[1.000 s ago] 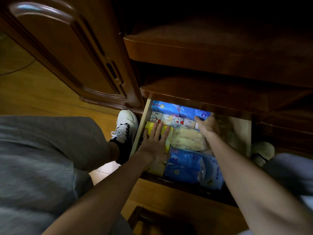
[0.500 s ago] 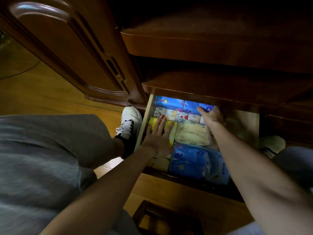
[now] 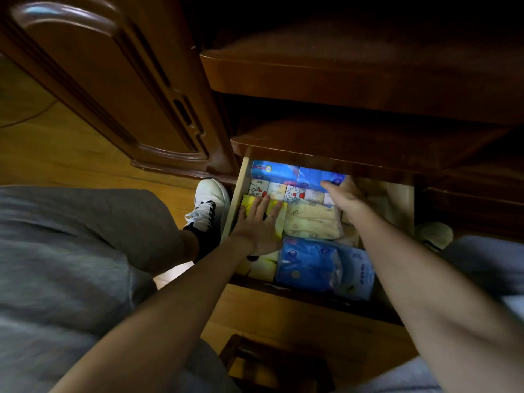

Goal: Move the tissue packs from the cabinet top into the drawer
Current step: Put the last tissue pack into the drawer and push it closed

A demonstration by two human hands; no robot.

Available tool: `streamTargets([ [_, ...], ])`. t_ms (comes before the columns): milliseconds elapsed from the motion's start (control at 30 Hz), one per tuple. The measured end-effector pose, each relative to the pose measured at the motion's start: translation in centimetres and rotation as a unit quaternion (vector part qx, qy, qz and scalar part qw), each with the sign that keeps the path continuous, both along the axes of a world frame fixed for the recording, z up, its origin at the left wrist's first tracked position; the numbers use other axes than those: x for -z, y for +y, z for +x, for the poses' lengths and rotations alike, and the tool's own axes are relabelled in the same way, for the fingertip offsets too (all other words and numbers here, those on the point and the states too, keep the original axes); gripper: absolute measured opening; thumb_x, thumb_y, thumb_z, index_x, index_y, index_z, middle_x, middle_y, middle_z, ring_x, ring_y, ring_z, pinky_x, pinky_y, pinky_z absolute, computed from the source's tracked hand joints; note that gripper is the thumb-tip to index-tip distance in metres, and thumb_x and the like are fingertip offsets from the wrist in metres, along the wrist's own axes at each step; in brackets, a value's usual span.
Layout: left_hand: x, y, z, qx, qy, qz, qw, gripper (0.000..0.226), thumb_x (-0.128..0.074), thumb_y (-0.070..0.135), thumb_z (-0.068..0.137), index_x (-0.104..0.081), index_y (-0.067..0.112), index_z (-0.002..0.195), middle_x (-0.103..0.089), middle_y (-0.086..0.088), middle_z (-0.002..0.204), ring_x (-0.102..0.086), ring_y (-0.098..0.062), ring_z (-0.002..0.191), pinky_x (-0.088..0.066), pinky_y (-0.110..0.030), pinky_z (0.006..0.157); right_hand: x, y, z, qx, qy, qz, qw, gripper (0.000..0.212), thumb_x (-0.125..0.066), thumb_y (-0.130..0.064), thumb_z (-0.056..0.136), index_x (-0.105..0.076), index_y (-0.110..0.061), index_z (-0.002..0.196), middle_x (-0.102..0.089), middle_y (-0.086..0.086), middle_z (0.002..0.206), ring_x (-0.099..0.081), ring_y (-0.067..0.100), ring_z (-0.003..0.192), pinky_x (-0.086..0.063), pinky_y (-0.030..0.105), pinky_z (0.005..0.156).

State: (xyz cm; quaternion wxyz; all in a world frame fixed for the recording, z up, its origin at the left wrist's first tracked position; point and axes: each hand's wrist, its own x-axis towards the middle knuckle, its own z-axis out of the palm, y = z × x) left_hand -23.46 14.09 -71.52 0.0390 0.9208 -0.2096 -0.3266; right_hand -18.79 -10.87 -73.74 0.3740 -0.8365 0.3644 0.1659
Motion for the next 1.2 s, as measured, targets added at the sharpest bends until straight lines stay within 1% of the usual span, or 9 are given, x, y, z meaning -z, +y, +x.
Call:
streamTargets([
  [100, -1.0, 0.4, 0.2, -0.020, -0.008, -0.051, 0.998, 0.102, -0.053, 0.072, 0.084, 0.001, 0.031, 0.160, 0.019, -0.002, 0.168, 0.017, -0.025, 0.154, -0.004, -0.057, 0.122, -1.6, 0.3, -2.0, -0.046, -0.039, 0.037, 0.998, 0.077, -0.070, -0.042, 0.088, -0.034, -0.015, 0.151, -0.045, 0.012, 0.151, -0.046, 0.036, 0.137, -0.039, 0.052, 0.111],
  [233, -2.2, 1.6, -1.0, 0.047, -0.058, -0.117, 0.990, 0.091, -0.054, 0.073, 0.085, -0.024, 0.026, 0.157, -0.009, -0.005, 0.168, -0.007, -0.027, 0.154, -0.014, -0.051, 0.123, -4.4, -0.1, -5.9, -0.151, -0.051, 0.012, 0.987, 0.063, -0.073, -0.030, 0.090, -0.047, -0.014, 0.146, -0.058, 0.011, 0.141, -0.057, 0.031, 0.125, -0.046, 0.039, 0.105],
  [333, -4.1, 1.9, -2.1, 0.091, -0.022, -0.112, 0.989, 0.083, -0.059, 0.079, 0.075, -0.052, 0.029, 0.140, -0.051, 0.000, 0.145, -0.039, -0.022, 0.138, -0.037, -0.043, 0.111, -7.1, -1.0, -9.1, -0.261, -0.010, 0.028, 0.965, 0.053, -0.069, -0.032, 0.094, -0.052, -0.018, 0.143, -0.060, 0.007, 0.139, -0.060, 0.022, 0.121, -0.048, 0.037, 0.103],
  [400, -5.6, 2.0, -3.2, 0.126, 0.031, -0.069, 0.989, 0.074, -0.062, 0.083, 0.068, -0.062, 0.035, 0.124, -0.063, 0.006, 0.128, -0.052, -0.018, 0.123, -0.048, -0.039, 0.098, -9.1, -1.6, -11.7, -0.322, 0.016, 0.014, 0.947, 0.046, -0.065, -0.040, 0.096, -0.056, -0.023, 0.138, -0.063, 0.001, 0.135, -0.060, 0.014, 0.115, -0.049, 0.035, 0.100],
  [500, -7.1, 2.2, -5.3, 0.191, 0.063, -0.003, 0.980, 0.066, -0.069, 0.078, 0.065, -0.060, 0.034, 0.113, -0.067, 0.007, 0.118, -0.061, -0.018, 0.110, -0.053, -0.037, 0.089, -11.6, -2.0, -16.3, -0.373, 0.055, -0.020, 0.926, 0.048, -0.067, -0.062, 0.085, -0.062, -0.034, 0.123, -0.067, -0.013, 0.115, -0.063, 0.007, 0.099, -0.053, 0.030, 0.084],
  [567, -7.3, 2.6, -6.6, 0.201, 0.054, 0.023, 0.978, 0.052, -0.076, 0.057, 0.076, -0.060, 0.030, 0.117, -0.065, 0.003, 0.122, -0.062, -0.022, 0.110, -0.052, -0.037, 0.088, -12.1, -2.0, -19.2, -0.408, 0.093, -0.046, 0.907, 0.056, -0.069, -0.072, 0.072, -0.064, -0.037, 0.116, -0.068, -0.015, 0.107, -0.064, 0.006, 0.094, -0.054, 0.029, 0.082],
  [667, -7.1, 2.8, -8.0, 0.207, 0.001, 0.054, 0.977, 0.047, -0.079, 0.032, 0.080, -0.061, 0.023, 0.123, -0.064, -0.002, 0.124, -0.062, -0.026, 0.110, -0.049, -0.036, 0.084, -10.8, -1.8, -22.7, -0.461, 0.134, -0.089, 0.873, 0.050, -0.074, -0.061, 0.077, -0.064, -0.035, 0.119, -0.067, -0.010, 0.115, -0.062, 0.009, 0.099, -0.050, 0.028, 0.078],
  [933, -6.7, 2.7, -8.3, 0.226, -0.037, 0.056, 0.972, 0.041, -0.071, 0.025, 0.083, -0.067, 0.020, 0.124, -0.068, -0.006, 0.123, -0.064, -0.030, 0.110, -0.054, -0.040, 0.091, -8.5, 0.0, -22.1, -0.548, 0.108, -0.229, 0.797, 0.034, -0.074, -0.035, 0.087, -0.065, -0.027, 0.118, -0.068, 0.004, 0.118, -0.063, 0.026, 0.108, -0.045, 0.034, 0.080],
  [1200, -7.8, 3.2, -4.9, 0.175, -0.117, 0.027, 0.977, 0.042, -0.071, 0.037, 0.083, -0.067, 0.033, 0.125, -0.070, -0.001, 0.119, -0.066, -0.026, 0.108, -0.049, -0.031, 0.080, -9.7, -1.4, -19.4, -0.509, 0.048, -0.264, 0.818, 0.025, -0.073, -0.041, 0.083, -0.068, -0.034, 0.106, -0.069, -0.004, 0.104, -0.065, 0.021, 0.096, -0.036, 0.031, 0.068],
])
